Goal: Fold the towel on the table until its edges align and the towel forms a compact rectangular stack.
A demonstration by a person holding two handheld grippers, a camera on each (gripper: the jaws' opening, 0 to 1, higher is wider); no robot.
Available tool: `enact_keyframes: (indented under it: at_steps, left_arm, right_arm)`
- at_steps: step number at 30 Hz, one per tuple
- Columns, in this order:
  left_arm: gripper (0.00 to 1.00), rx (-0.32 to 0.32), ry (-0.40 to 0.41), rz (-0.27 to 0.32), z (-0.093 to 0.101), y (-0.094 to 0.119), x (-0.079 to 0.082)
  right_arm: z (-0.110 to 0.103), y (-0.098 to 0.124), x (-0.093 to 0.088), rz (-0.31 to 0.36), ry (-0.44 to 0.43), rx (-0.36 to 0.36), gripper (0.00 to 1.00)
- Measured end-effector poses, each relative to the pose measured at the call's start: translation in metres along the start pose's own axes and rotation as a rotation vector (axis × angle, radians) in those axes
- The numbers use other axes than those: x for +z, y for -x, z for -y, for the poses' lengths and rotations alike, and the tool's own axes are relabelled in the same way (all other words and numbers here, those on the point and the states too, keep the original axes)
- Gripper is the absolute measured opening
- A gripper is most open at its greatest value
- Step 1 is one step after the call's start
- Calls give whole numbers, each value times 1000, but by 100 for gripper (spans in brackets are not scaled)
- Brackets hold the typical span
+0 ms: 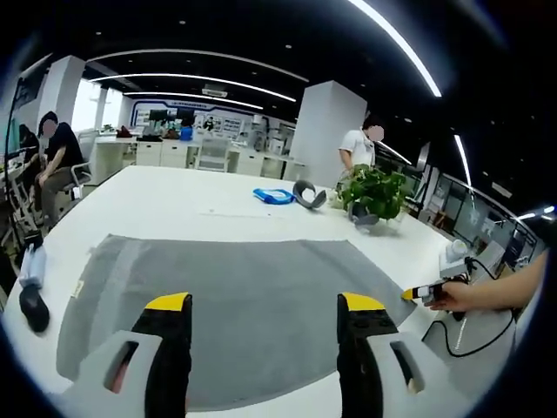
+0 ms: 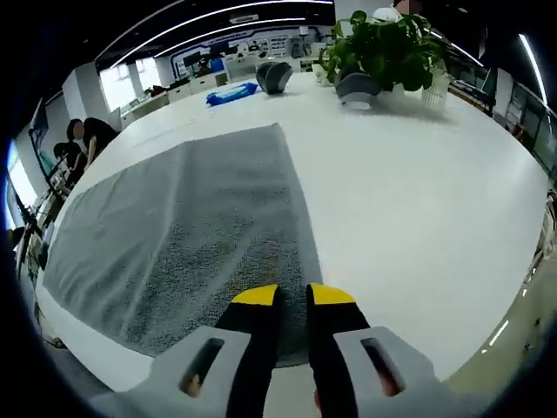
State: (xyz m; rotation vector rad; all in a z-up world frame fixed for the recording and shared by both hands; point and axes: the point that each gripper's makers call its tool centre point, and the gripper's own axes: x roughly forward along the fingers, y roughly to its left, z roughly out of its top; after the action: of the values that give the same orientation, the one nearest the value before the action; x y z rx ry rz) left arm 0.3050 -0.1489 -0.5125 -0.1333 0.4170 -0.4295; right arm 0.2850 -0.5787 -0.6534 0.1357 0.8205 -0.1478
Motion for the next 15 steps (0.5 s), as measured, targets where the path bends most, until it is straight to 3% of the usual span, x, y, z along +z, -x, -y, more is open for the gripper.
enact_keyframes:
  at_steps: [4,12,15]
  left_arm:
    - [69,-9,-4,-10,2,-3,-1]
    - [69,-31,-11,-11,10,-6,-1]
    - [69,-40,-20,-14,13,-7,0]
  right_arm:
    - [1,0,-1,-15,91,-27,5]
    - [-1,-2,-1,-14,110,-6,0]
    - [-2,2,4,-3,73,1,0]
